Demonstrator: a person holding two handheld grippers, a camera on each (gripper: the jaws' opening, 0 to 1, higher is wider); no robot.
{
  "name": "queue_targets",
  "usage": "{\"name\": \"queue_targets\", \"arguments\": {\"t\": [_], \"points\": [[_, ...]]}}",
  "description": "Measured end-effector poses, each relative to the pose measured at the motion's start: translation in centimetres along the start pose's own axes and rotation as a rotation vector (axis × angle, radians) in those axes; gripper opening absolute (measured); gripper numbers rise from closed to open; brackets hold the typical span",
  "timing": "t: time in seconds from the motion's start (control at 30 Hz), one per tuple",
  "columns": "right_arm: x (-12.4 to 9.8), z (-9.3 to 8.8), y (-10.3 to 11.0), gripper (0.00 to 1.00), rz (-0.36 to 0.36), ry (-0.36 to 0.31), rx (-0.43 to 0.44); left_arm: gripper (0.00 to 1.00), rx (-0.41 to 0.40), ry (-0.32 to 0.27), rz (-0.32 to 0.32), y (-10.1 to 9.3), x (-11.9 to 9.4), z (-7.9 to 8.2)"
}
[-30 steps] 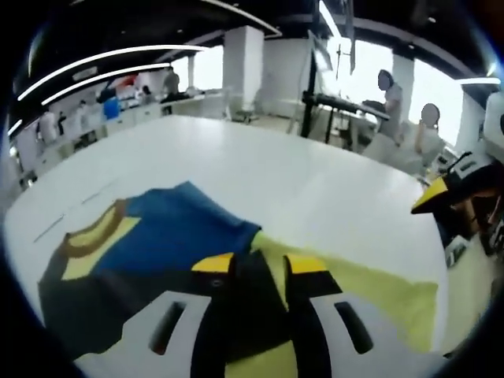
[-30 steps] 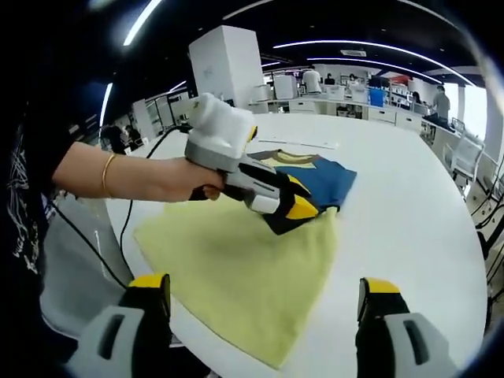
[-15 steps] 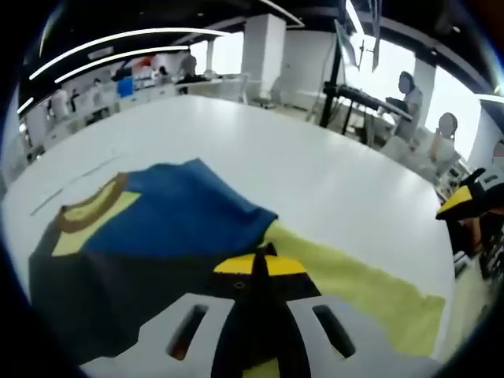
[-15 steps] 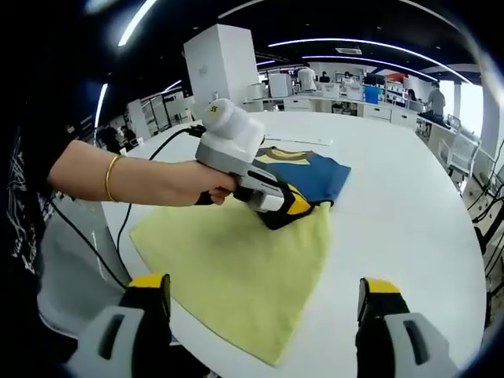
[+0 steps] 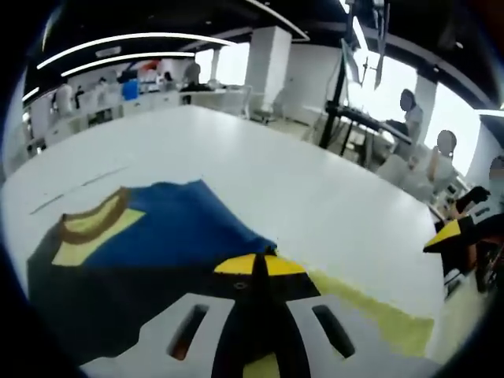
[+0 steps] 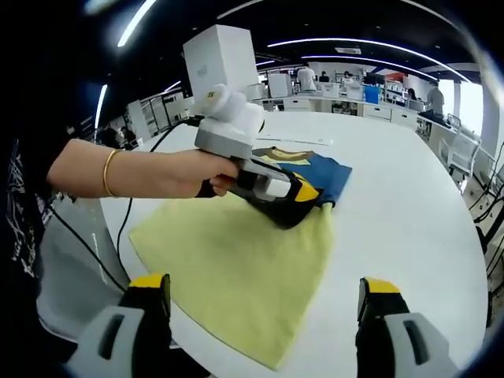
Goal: Fold the garment on the visible template until the final outline fits inside the template.
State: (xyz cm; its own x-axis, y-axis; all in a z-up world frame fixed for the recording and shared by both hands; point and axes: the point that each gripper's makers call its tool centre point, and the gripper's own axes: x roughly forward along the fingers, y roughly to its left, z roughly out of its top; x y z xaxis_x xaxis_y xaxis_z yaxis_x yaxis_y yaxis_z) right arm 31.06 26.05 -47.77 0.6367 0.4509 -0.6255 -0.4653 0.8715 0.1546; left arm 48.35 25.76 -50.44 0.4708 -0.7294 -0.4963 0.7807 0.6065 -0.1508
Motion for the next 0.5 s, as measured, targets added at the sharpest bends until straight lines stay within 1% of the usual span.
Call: {"name": "queue_targets", "arguments": {"t": [0.13, 0.27, 0.3, 0.4, 0.5], "points": [[0.1, -0.1, 0.0, 0.99, 0.002, 0.006, -0.001, 0.00, -0.001, -0.013, 0.009, 0.4, 0.5, 0.7], [0.1, 0.1, 0.1, 0.99, 0.005, 0.003, -0.003, 0.00, -0.043, -0.008, 0.014, 0.7, 1.0, 0.5], [0.1, 0.1, 0.1, 0.99, 0.005, 0.000, -0.003, 0.00, -0.048, -0.004, 0.012, 0.6, 1.1, 0.4], [0.0, 0.2, 0.2, 0.99, 0.006, -0.001, -0.005, 0.00, -0.029, 0.008, 0.012, 0.4, 1.6, 0.2], [0.1, -0.3, -0.1, 0.99, 0.003, 0.008, -0.002, 0.00, -0.058, 0.004, 0.005, 0.3, 2.1, 0.0]]}}
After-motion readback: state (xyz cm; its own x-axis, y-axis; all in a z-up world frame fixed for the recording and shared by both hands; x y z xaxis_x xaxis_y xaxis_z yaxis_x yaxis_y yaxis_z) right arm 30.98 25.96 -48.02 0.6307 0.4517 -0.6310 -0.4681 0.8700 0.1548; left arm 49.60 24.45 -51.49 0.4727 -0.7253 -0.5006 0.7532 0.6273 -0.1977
